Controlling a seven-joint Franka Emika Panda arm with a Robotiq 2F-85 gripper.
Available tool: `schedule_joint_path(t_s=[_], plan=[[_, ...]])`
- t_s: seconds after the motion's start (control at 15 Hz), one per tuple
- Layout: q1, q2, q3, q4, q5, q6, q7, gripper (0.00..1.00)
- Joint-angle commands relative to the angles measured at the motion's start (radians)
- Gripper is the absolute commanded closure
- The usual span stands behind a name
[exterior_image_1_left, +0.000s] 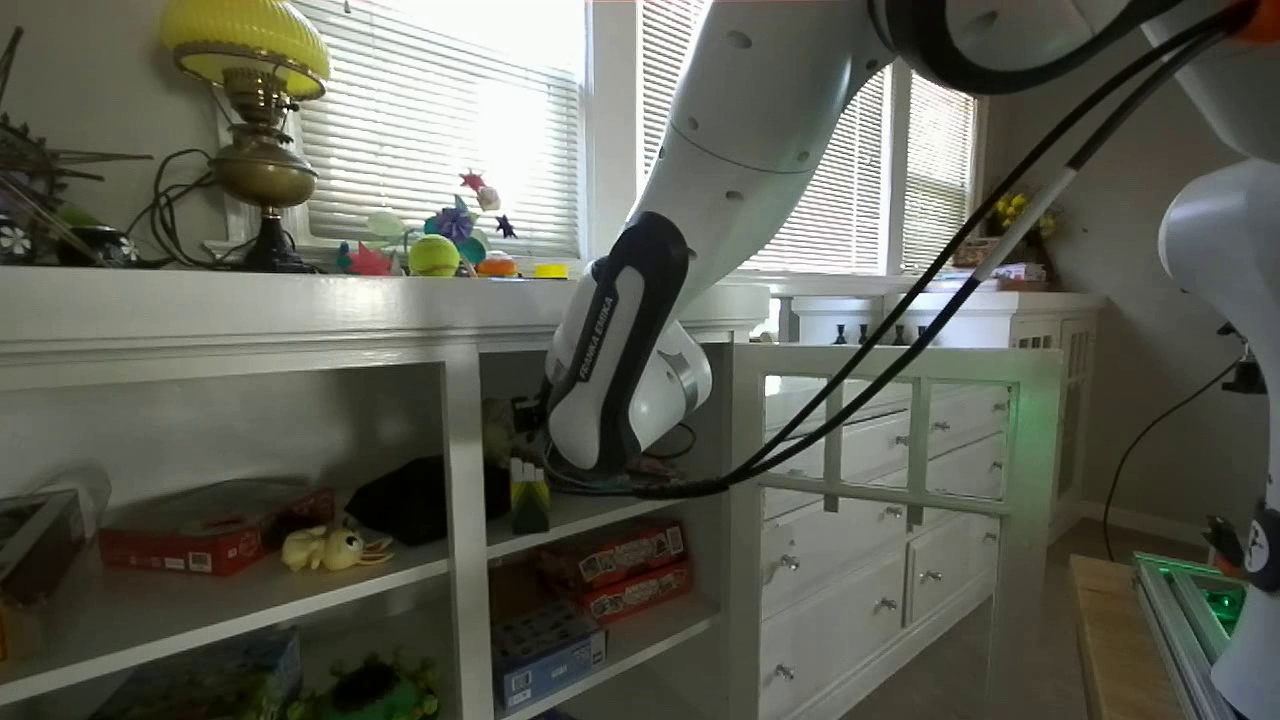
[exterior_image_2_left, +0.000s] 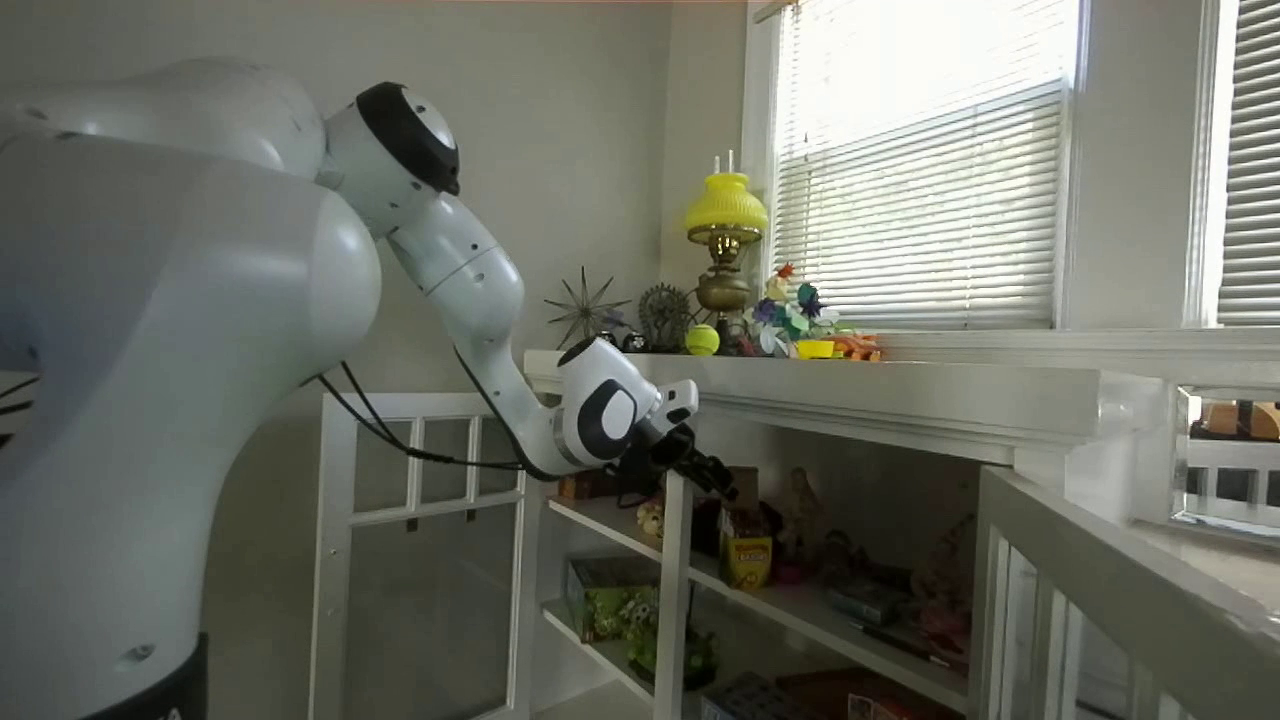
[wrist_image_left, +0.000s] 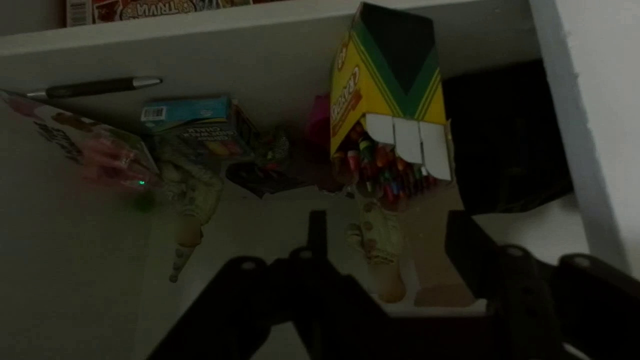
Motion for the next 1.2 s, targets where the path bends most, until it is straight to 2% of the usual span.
schedule_joint_path(t_s=[0.0,0.07,0.13,0.53,0.6,0.8,0.87,1.0,1.13], plan=[[-0.112,-0.075,0.093,0.003,-0.022,0.037,-0.002,0.04],[-0.157,-0.091,0.134,0.014,-0.002,0.048,-0.039,0.01],[-0.186,-0.098,0.15,0.017,-0.039,0.055,-0.006,0.0],[-0.384,-0.144,0.31,0.063,-0.097,0.055,-0.011,0.0],[-0.413,-0.147,0.335,0.073,-0.107,0.054,-0.01,0.03],[-0.489,-0.147,0.4,0.103,-0.134,0.044,-0.01,0.25],[-0.51,-0.145,0.418,0.113,-0.141,0.04,-0.01,0.39],[-0.548,-0.139,0.451,0.13,-0.152,0.036,-0.01,0.44],[-0.577,-0.136,0.478,0.143,-0.162,0.03,-0.013,0.54]])
